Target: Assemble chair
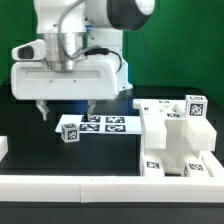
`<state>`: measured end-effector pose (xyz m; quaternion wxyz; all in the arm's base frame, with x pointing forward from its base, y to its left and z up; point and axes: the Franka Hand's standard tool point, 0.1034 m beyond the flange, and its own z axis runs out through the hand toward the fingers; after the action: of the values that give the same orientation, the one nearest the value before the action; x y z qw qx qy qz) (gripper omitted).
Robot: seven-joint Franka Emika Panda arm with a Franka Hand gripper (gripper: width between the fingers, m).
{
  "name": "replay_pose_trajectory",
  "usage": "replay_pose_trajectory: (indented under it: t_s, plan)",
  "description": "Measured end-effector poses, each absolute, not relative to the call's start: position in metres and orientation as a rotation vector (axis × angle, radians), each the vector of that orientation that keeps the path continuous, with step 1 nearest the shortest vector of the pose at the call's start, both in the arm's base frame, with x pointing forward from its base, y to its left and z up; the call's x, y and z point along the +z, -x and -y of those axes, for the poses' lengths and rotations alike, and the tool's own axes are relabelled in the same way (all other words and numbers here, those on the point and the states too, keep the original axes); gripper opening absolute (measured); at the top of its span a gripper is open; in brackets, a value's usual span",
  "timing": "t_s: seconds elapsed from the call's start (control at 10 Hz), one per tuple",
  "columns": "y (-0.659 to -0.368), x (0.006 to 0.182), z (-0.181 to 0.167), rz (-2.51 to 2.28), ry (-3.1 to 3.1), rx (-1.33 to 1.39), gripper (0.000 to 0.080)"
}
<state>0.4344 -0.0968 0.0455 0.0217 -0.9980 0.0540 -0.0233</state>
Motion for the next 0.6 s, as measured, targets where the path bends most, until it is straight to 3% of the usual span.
replay_pose_trajectory:
  t_s: [0.2,0.5,0.6]
  plan:
    - [-0.434,0.045,0.097,-0.105,3.096,-0.064,0.0649]
    - [-0.449,0.042,0.079,-0.280,2.971,0.375,0.0649]
    - [-0.456,0.040,0.078,-0.275,2.967,0.406,0.0649]
